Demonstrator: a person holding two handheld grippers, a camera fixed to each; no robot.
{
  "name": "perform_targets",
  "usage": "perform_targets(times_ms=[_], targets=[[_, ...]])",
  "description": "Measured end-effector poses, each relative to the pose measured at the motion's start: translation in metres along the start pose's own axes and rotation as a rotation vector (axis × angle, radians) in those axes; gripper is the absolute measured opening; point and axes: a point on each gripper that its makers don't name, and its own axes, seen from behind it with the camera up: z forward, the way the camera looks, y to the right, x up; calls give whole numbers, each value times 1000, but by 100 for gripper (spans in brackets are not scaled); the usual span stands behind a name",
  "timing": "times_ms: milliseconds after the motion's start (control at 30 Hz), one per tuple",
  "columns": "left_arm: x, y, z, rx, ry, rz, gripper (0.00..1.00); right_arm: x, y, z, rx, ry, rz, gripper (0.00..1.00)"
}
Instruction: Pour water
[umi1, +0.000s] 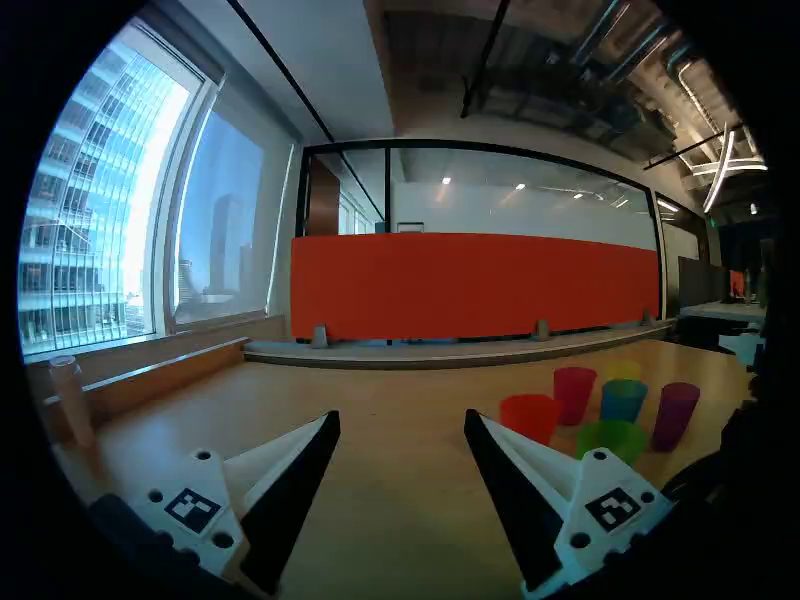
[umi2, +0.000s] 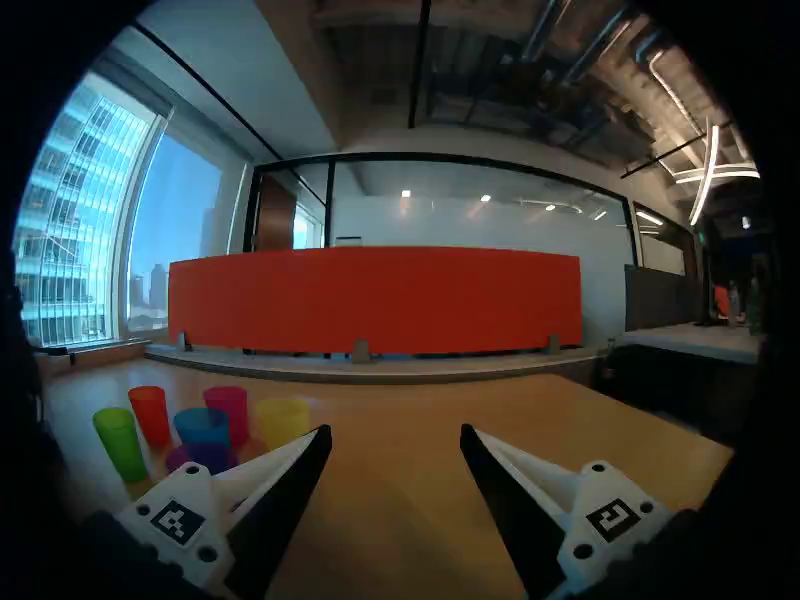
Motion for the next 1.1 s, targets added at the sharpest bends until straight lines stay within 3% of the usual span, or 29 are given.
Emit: perform_targets(times_ms=[500,800,967,1100], targets=[[-2,0,0,-1,0,-1,92,1,0,0,0,1,0,99],[0,-2,5,4,-9,-33,92,7,-3,0,17,-18,-9,99],[11,-1,11,-13,-26,-73,92,26,-3,4,26,-38,-34,100],[32,-4,17,-12,-24,-66,92,38,-1,8,26,-58,-61,99]])
